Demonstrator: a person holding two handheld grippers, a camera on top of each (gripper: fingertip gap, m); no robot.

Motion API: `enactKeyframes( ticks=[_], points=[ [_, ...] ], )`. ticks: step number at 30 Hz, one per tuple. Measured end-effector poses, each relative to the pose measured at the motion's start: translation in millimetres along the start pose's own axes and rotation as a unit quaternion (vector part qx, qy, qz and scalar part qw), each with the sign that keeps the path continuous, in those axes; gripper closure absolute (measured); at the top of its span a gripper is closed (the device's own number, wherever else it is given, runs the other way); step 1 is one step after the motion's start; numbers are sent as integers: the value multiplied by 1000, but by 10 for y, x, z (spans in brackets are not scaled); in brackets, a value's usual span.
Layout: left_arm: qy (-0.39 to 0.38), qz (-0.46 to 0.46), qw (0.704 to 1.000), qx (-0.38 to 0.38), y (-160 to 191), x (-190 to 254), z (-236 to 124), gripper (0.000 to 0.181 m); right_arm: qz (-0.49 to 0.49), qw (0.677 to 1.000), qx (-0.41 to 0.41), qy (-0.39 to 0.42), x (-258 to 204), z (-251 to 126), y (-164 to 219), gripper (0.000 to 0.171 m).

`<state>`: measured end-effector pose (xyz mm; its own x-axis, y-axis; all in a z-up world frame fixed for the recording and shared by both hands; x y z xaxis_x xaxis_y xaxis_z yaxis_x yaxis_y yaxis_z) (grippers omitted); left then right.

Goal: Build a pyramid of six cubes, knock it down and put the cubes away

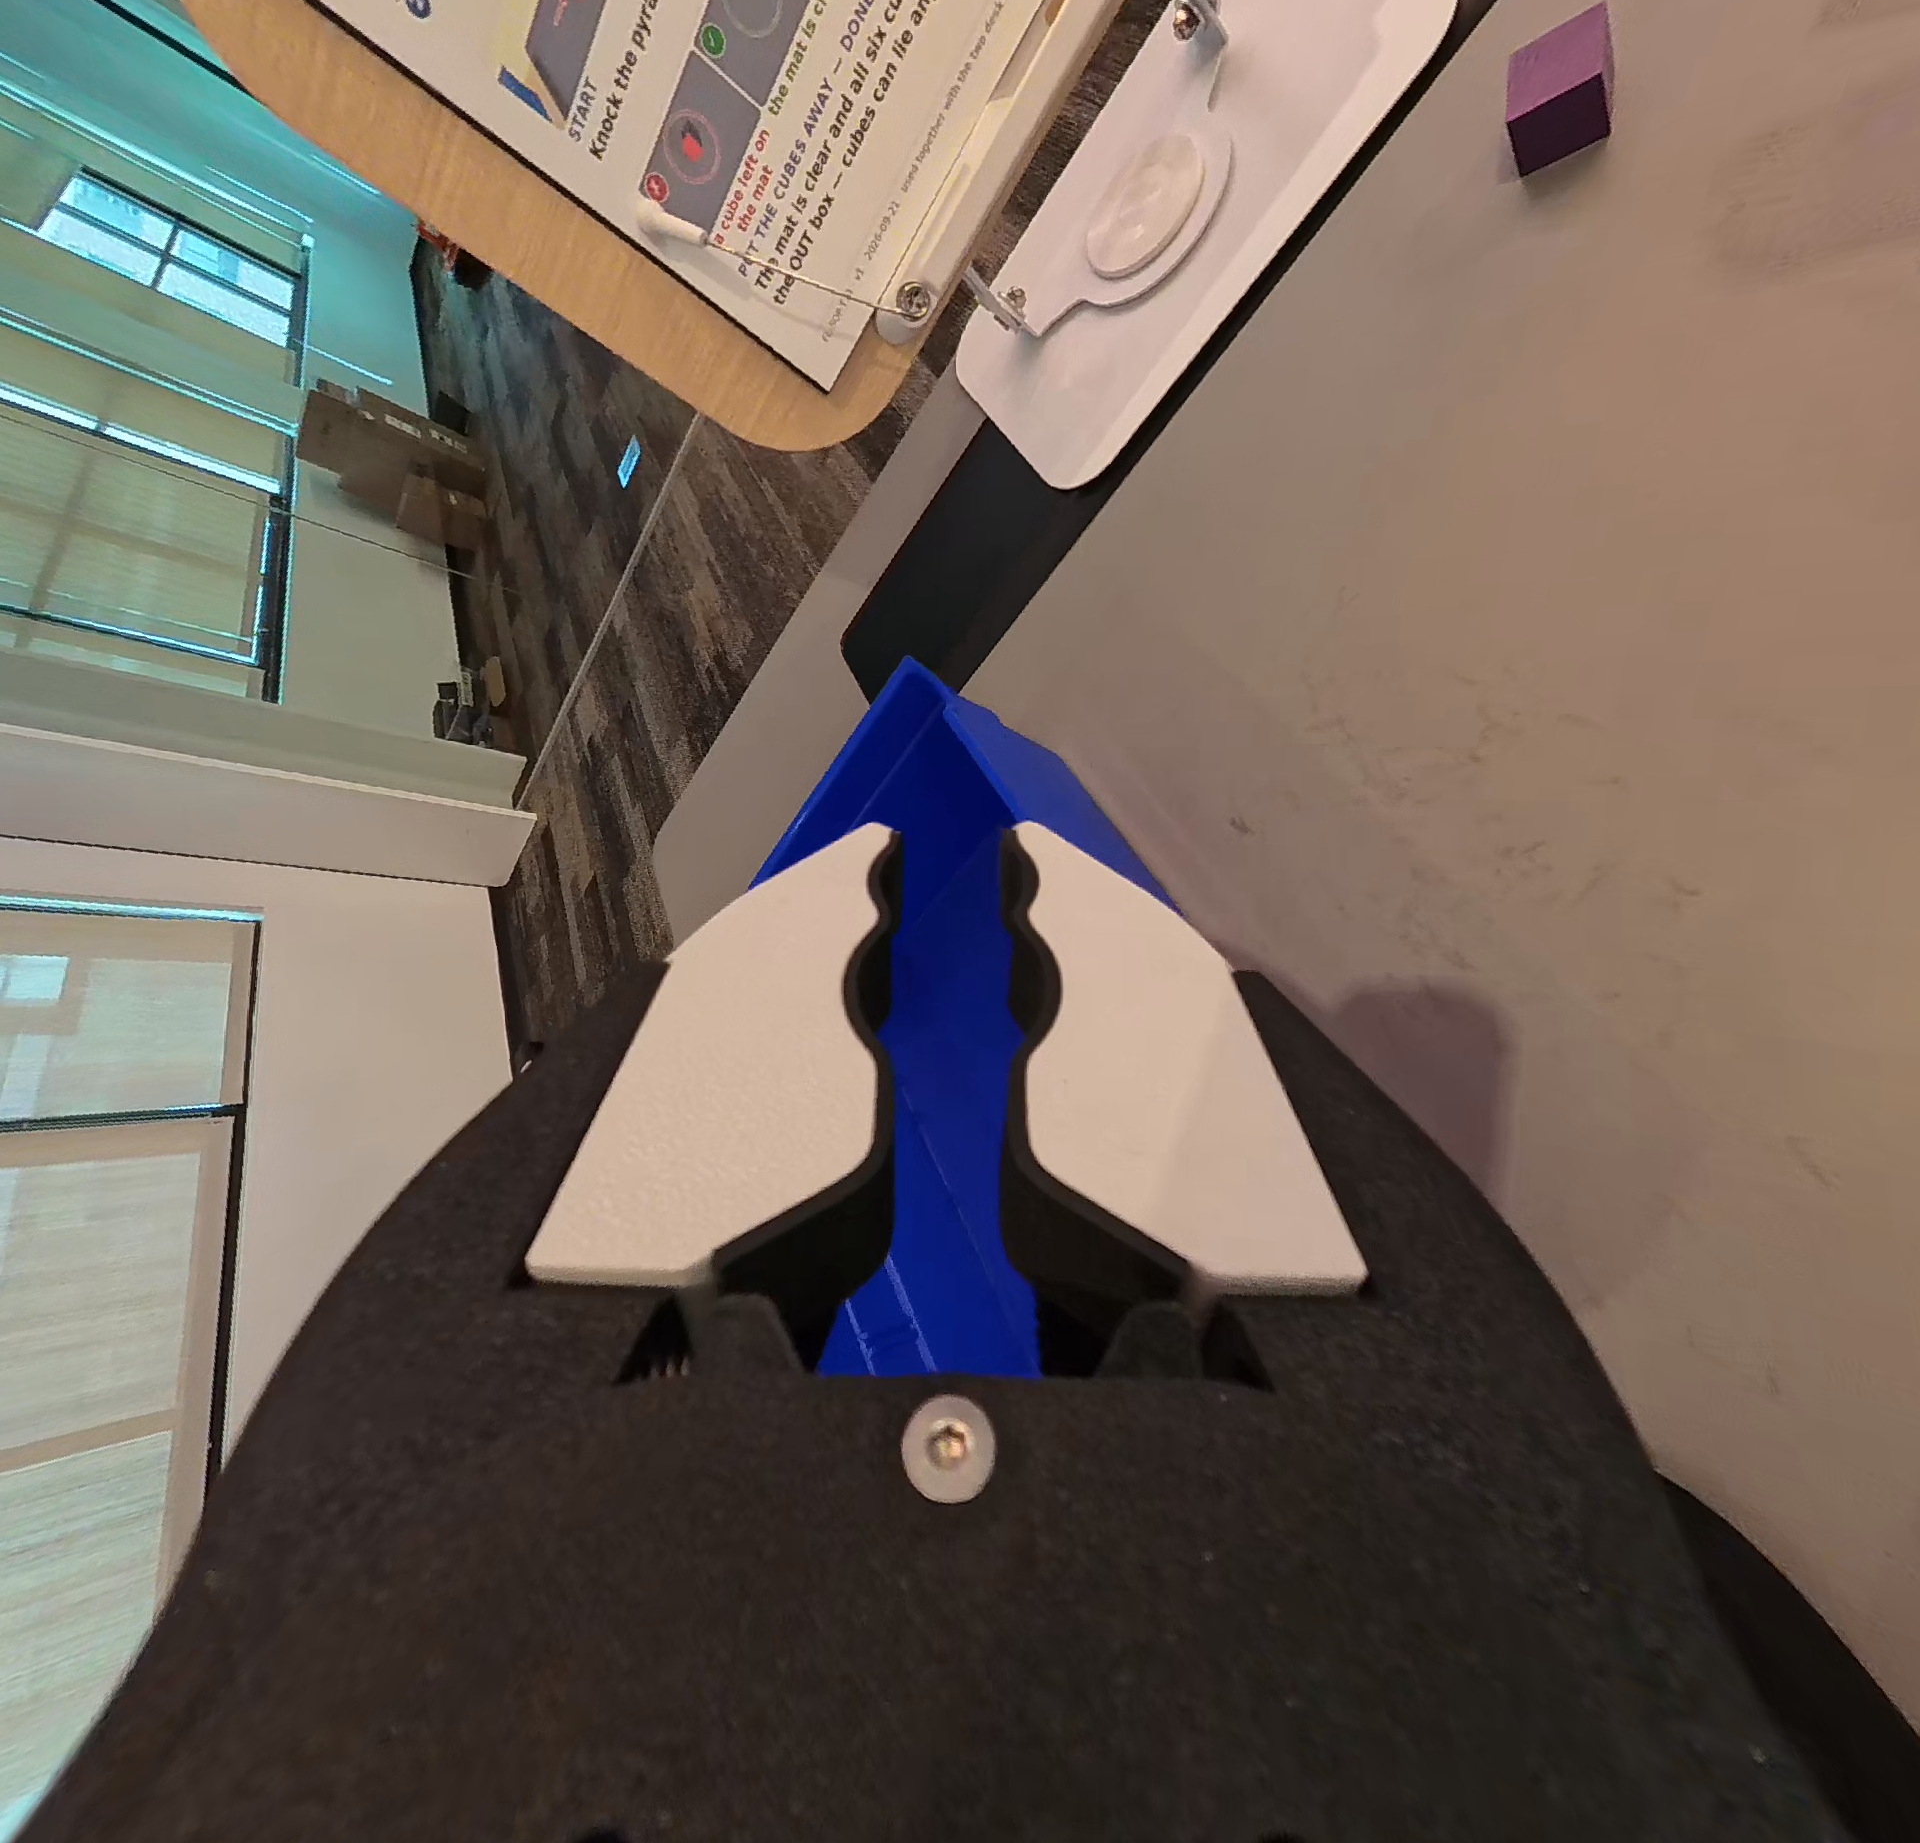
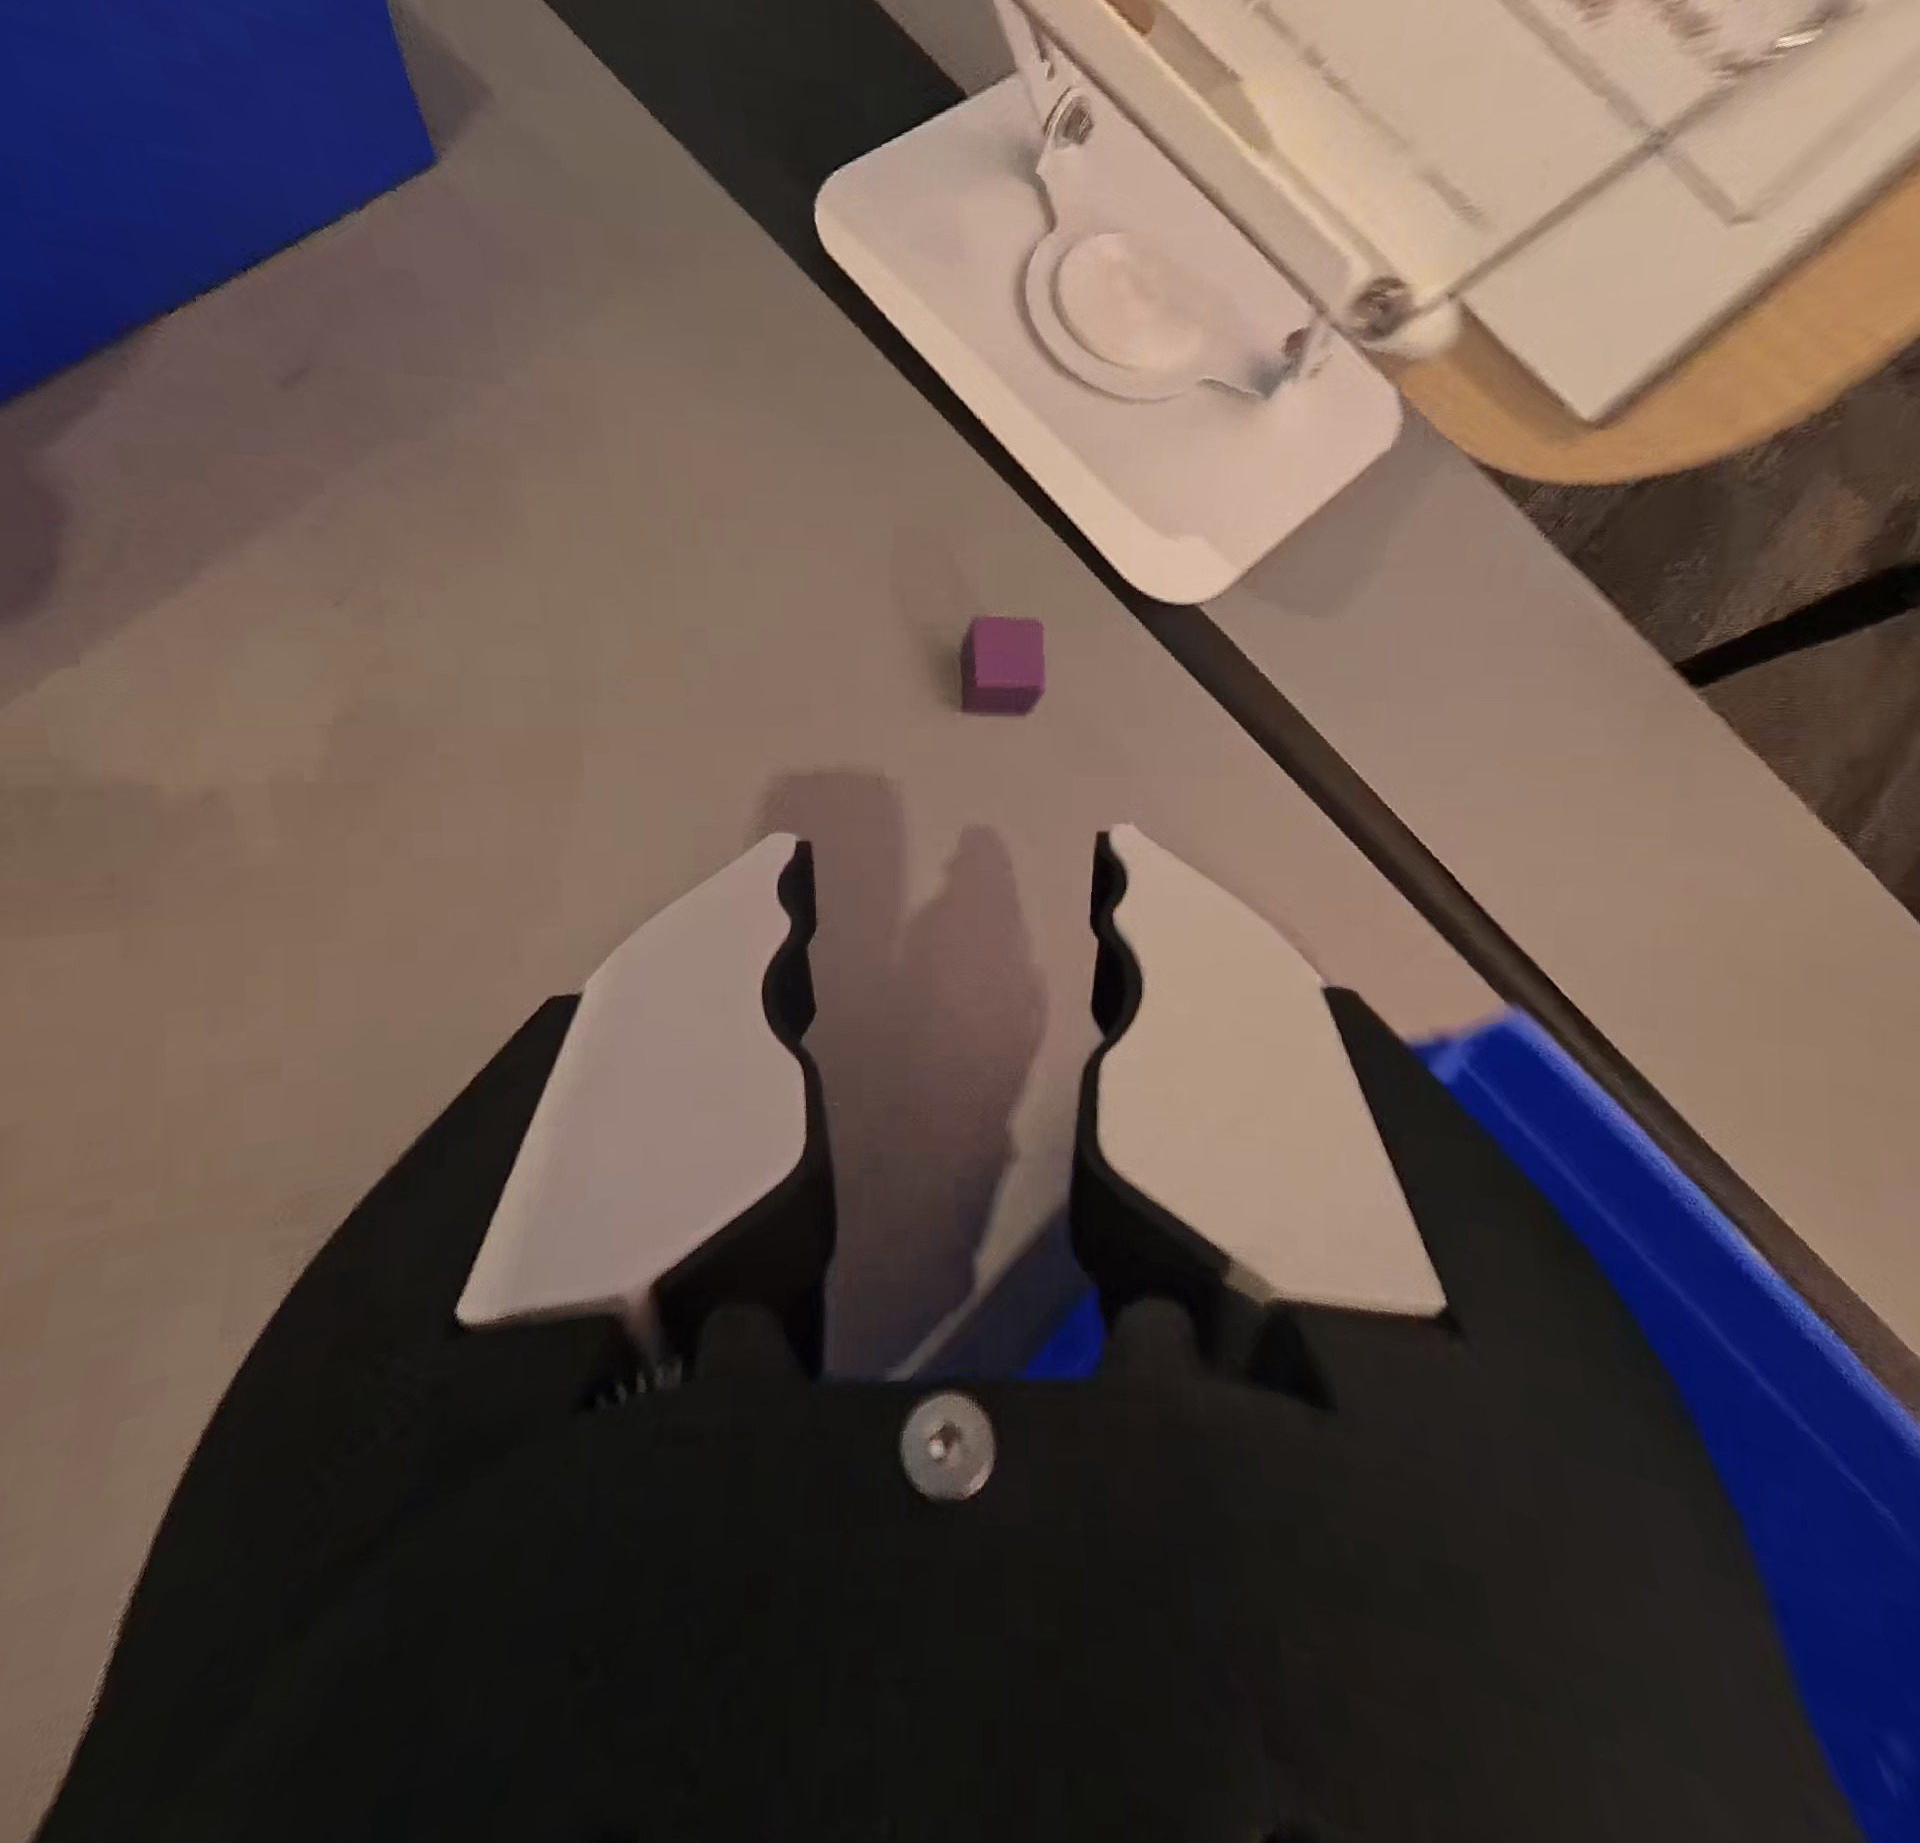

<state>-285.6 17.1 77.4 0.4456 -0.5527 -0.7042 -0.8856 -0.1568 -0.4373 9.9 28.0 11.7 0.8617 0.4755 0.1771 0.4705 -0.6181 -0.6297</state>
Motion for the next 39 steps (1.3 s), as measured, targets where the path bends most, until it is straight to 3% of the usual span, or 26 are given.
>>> enactKeyframes(
  ticks=[6,12,14,18,22,25,27,29,32,35,39],
  points=[
    [3,-6,1000,12,11,-38,-2,164,-5,998,-65,12,106,1063,-213,125],
    [4,-26,999,20,61,-121,-37,164,25,994,-109,-12,154,1558,-111,127],
    [4,-27,1000,16,80,-127,-32,164,22,992,-124,-5,155,1603,-65,141],
    [5,-26,1000,14,82,-128,-22,164,10,995,-94,-26,11,1283,-234,141],
    [4,-20,1000,8,78,-108,-12,164,-32,998,49,32,-67,107,-520,141],
    [5,-19,1000,10,56,-97,-14,164,1,990,104,98,284,-812,-261,142],
    [5,-18,1000,11,28,-78,-9,164,68,989,78,104,669,-1065,130,142],
    [4,-13,1000,9,-15,-34,1,164,137,987,36,75,1020,-993,538,141],
    [10,6,1000,10,-94,79,23,164,209,977,-46,20,1301,-511,1026,140],
    [14,23,1000,10,-149,174,45,164,207,967,-146,10,1332,-65,1363,140],
    [17,33,999,2,-170,229,90,164,187,960,-210,8,1278,231,1529,140]
  ],
)
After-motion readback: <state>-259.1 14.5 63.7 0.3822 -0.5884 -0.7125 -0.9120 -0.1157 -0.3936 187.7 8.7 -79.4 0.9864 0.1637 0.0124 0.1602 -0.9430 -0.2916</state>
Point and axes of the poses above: each gripper's, where its closed fingertips meet, z out along the fingers, y out of its underside, x = y × z across the jaws, the point moved 6 cm from there along -z, back along the fingers, and after that the axes turned 5 degrees about -x, right-handed, at the moved point
